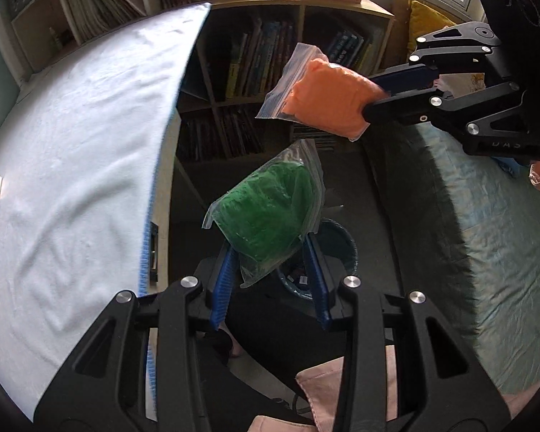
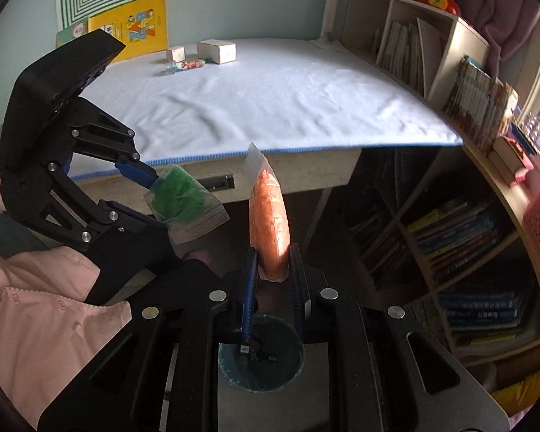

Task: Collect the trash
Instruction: 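Carry both bags over the teal wastebasket and open both tools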

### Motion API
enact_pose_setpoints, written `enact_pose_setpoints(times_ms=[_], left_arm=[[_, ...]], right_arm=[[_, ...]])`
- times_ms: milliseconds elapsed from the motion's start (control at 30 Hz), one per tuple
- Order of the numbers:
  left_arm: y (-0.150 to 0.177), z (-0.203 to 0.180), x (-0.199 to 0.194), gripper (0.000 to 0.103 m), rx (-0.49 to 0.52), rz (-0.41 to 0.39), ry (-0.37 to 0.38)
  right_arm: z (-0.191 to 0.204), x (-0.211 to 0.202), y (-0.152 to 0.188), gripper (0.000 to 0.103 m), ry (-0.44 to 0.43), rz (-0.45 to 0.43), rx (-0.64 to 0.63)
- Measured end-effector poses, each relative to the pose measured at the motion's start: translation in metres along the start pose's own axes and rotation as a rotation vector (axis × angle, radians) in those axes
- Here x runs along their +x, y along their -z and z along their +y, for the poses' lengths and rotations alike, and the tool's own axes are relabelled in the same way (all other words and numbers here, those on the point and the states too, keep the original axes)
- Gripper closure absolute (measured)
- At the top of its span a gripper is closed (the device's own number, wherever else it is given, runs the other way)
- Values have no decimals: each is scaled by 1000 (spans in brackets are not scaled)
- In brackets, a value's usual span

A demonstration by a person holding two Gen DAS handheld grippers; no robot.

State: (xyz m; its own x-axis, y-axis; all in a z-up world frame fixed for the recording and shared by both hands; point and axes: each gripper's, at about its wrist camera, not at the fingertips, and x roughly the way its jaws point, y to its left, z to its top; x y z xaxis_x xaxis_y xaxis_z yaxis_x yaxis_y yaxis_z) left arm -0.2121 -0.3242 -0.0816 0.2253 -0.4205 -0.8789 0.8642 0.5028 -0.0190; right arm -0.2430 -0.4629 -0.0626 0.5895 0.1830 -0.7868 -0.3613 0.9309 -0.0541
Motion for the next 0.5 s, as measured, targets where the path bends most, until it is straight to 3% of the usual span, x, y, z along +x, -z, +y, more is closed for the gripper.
enact_pose_setpoints(times_ms=[500], left_arm=[[6, -67, 51, 68, 108, 113, 72]], right_arm=[[-13, -5, 93, 85, 7, 34, 186]])
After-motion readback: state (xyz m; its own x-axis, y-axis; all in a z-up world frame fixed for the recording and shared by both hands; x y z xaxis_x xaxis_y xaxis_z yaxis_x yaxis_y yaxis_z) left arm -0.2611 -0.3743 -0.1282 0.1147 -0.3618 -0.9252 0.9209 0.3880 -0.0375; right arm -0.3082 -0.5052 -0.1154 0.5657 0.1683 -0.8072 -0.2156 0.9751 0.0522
